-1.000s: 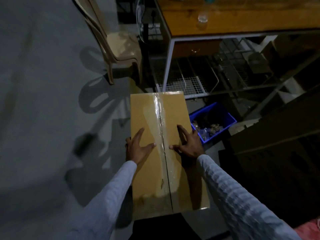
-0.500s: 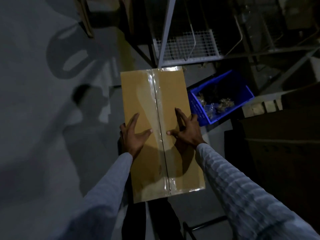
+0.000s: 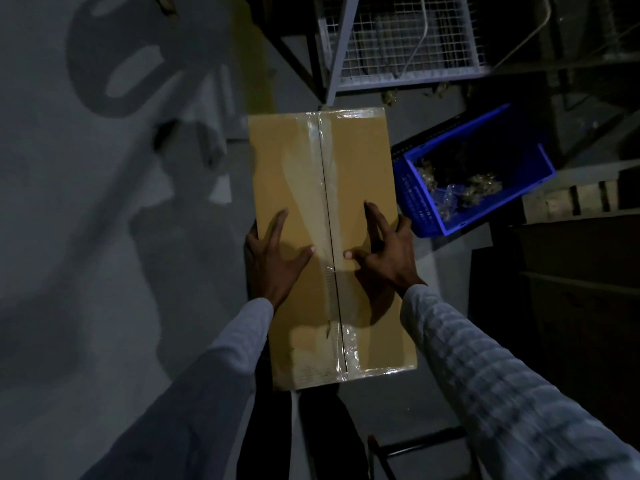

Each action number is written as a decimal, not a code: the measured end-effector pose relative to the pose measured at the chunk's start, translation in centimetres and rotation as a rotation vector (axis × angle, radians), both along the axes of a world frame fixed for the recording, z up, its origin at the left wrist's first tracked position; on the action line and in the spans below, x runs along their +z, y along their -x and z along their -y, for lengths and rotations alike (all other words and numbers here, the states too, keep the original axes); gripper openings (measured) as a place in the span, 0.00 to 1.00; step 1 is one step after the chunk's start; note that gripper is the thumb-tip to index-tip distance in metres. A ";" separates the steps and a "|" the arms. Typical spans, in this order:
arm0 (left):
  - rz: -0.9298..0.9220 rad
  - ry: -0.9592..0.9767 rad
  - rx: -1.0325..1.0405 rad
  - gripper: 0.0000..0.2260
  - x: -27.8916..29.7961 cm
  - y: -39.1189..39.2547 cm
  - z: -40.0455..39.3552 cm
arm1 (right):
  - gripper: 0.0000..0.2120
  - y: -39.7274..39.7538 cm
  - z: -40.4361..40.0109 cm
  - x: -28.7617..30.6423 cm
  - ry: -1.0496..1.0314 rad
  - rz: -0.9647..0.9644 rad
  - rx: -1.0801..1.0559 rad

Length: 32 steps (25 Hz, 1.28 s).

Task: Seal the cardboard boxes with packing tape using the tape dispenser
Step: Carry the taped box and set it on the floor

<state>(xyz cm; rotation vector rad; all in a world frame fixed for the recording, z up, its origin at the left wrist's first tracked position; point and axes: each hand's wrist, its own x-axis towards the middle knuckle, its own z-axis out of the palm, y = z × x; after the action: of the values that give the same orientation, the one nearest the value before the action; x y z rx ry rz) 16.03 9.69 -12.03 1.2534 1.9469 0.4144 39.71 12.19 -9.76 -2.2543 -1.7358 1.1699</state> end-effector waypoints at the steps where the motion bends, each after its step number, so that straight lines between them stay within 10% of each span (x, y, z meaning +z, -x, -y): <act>1: -0.021 -0.004 -0.007 0.40 -0.3 -0.1 0.1 | 0.54 0.0 0.1 -0.2 -0.003 0.009 0.005; 10: -0.332 0.132 -0.292 0.38 1.6 0.3 0.4 | 0.46 1.4 2.7 1.8 0.058 0.085 0.003; 23: -0.049 0.155 -0.727 0.27 26.3 -7.2 11.7 | 0.30 1.0 20.5 25.0 -0.119 0.151 0.031; 32: 0.086 -0.047 -1.322 0.24 33.8 -13.9 26.5 | 0.25 -1.2 44.8 33.5 -0.258 0.212 -0.638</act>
<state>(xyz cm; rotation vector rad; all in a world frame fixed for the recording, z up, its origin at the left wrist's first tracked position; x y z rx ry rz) 29.89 -16.84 21.77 2.1494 0.7047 -0.1784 40.86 -32.58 23.73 -2.5293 -0.9885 0.5598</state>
